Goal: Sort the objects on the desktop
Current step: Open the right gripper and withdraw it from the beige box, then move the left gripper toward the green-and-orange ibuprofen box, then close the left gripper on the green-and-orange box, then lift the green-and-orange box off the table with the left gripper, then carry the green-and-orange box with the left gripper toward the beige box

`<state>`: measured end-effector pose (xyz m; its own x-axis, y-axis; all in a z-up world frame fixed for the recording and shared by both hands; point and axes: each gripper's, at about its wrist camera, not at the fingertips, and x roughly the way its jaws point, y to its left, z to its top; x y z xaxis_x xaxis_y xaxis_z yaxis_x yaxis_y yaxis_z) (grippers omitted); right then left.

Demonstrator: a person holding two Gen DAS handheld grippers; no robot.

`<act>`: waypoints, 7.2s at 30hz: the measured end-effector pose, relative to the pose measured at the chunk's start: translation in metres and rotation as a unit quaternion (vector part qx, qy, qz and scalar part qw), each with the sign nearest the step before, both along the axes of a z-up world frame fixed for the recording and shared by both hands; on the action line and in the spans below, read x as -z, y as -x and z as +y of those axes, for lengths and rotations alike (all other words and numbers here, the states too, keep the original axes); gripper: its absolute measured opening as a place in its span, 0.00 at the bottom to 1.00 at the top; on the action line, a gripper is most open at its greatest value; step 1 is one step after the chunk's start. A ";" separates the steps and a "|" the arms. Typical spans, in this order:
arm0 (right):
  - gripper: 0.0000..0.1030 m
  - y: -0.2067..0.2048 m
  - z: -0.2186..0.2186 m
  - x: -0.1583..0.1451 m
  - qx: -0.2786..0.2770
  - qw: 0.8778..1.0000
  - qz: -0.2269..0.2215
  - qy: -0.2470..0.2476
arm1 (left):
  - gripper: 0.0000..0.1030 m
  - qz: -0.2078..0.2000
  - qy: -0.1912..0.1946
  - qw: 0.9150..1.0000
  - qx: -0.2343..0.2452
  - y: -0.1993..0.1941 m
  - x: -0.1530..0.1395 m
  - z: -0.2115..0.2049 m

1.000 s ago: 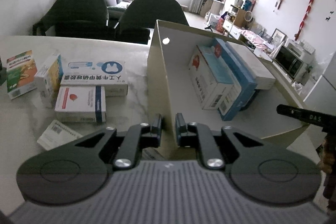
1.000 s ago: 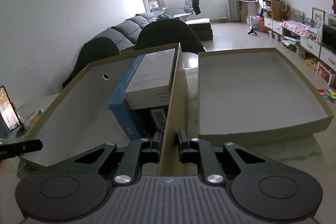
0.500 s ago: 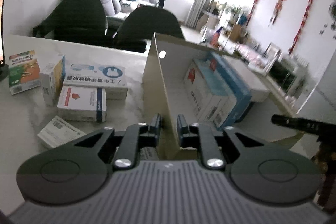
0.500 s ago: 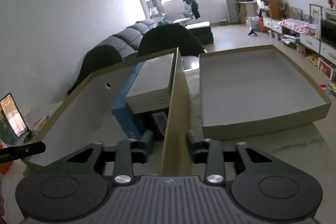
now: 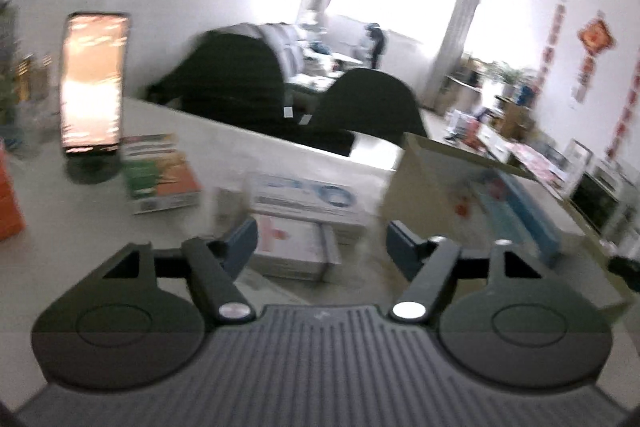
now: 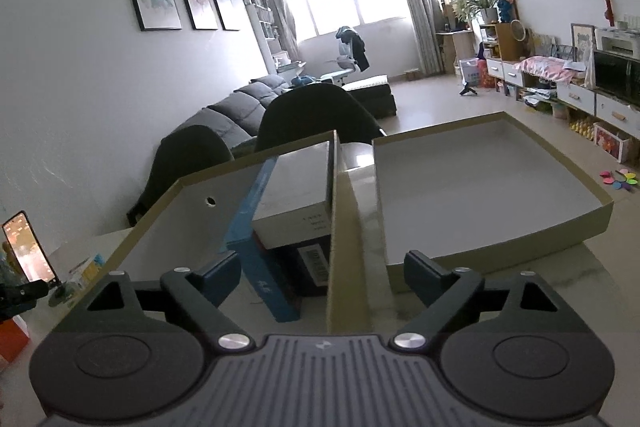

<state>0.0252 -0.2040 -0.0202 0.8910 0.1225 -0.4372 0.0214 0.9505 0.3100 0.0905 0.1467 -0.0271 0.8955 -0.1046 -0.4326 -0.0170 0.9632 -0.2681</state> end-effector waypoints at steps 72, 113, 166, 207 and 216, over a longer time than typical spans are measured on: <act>0.89 0.008 0.014 -0.010 -0.053 0.998 -0.023 -0.031 | 0.63 0.147 0.049 0.957 -0.246 -0.157 0.054 0.092; 0.89 -0.001 0.033 -0.021 -0.094 0.995 -0.030 -0.028 | 0.99 0.297 0.029 0.896 -0.329 -0.234 0.053 0.084; 0.89 0.048 0.080 -0.032 -0.120 0.991 -0.051 -0.028 | 0.83 0.213 -0.066 0.969 -0.104 -0.078 0.054 0.068; 0.89 0.033 0.108 -0.013 -0.205 0.965 0.017 -0.160 | 0.83 0.053 0.061 0.996 -0.045 0.051 0.012 0.047; 0.89 0.026 0.117 -0.022 -0.235 0.952 0.019 -0.197 | 0.83 0.036 0.075 0.997 -0.004 0.067 0.002 0.042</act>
